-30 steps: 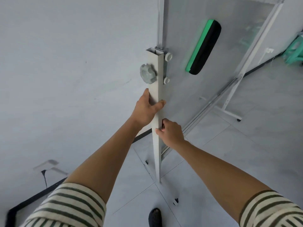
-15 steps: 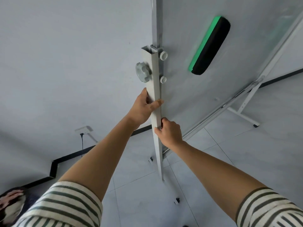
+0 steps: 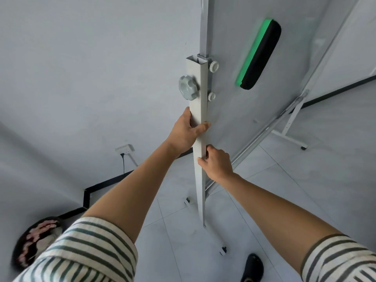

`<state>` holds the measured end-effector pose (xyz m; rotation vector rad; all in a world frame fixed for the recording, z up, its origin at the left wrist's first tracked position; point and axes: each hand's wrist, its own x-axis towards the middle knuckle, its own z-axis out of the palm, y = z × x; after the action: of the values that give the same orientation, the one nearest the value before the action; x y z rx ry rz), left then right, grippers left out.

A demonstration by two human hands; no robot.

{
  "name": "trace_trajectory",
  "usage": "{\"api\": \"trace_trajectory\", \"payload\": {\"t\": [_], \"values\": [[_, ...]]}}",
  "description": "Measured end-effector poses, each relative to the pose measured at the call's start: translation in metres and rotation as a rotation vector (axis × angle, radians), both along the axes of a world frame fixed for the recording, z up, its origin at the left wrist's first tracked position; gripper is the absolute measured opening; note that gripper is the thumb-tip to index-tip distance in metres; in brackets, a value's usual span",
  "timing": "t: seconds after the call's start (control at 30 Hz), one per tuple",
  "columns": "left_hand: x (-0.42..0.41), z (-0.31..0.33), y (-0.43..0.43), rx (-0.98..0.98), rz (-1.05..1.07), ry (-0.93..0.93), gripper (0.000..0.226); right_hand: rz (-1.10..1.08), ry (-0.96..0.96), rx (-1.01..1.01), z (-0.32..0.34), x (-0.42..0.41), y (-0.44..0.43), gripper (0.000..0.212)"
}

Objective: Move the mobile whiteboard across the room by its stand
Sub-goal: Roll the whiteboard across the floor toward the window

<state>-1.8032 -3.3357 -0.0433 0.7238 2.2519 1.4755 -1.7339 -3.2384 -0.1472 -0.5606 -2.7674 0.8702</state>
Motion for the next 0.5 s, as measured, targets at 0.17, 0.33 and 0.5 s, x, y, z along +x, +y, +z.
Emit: {"api": "trace_trajectory", "payload": {"t": [0.17, 0.33, 0.5], "values": [[0.024, -0.002, -0.063, 0.002, 0.008, 0.001, 0.050, -0.002, -0.010, -0.023, -0.001, 0.026, -0.063, 0.021], [0.049, -0.005, -0.116, 0.028, 0.048, 0.019, 0.037, 0.049, -0.017, -0.031, 0.003, 0.049, -0.113, 0.023], [0.082, -0.005, -0.169, 0.053, 0.108, 0.014, 0.043, 0.114, -0.035, -0.063, 0.004, 0.075, -0.160, 0.023]]}}
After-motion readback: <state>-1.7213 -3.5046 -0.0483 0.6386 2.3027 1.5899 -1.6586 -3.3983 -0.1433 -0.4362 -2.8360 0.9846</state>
